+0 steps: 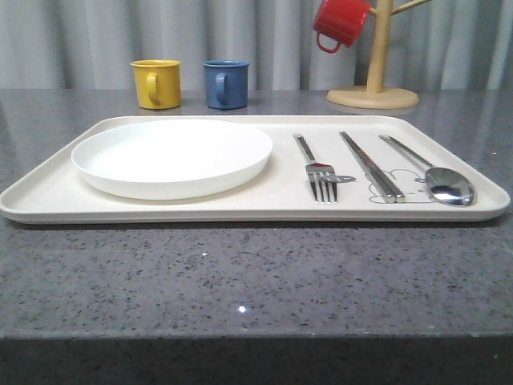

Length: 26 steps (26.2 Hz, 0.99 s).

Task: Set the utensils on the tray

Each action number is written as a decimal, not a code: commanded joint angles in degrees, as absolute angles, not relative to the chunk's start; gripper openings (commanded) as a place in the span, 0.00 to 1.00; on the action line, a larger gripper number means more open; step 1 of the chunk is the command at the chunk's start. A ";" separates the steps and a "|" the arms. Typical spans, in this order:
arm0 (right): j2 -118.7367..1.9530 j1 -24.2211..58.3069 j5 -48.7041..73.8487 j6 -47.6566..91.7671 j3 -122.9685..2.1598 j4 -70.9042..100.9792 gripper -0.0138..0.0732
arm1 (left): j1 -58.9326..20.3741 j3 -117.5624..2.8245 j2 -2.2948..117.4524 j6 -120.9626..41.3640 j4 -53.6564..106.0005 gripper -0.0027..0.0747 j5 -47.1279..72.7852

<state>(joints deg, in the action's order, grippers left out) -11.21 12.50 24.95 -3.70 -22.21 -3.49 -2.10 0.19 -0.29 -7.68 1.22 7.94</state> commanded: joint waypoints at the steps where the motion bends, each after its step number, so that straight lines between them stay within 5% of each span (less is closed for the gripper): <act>1: -11.66 12.26 18.72 -3.27 -22.75 -5.89 0.08 | -1.86 0.25 -1.50 -7.07 1.89 0.01 3.21; 12: -4.54 4.22 2.59 5.57 -6.92 3.52 0.08 | -1.86 0.25 -1.50 -7.07 1.89 0.01 3.21; 26: 1.75 0.26 10.01 5.71 0.89 4.72 0.08 | -1.86 0.25 -1.50 -7.07 1.89 0.01 3.21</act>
<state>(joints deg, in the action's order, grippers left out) 0.57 0.89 12.29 5.05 1.52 4.49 -2.10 0.19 -0.29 -7.68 1.22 7.94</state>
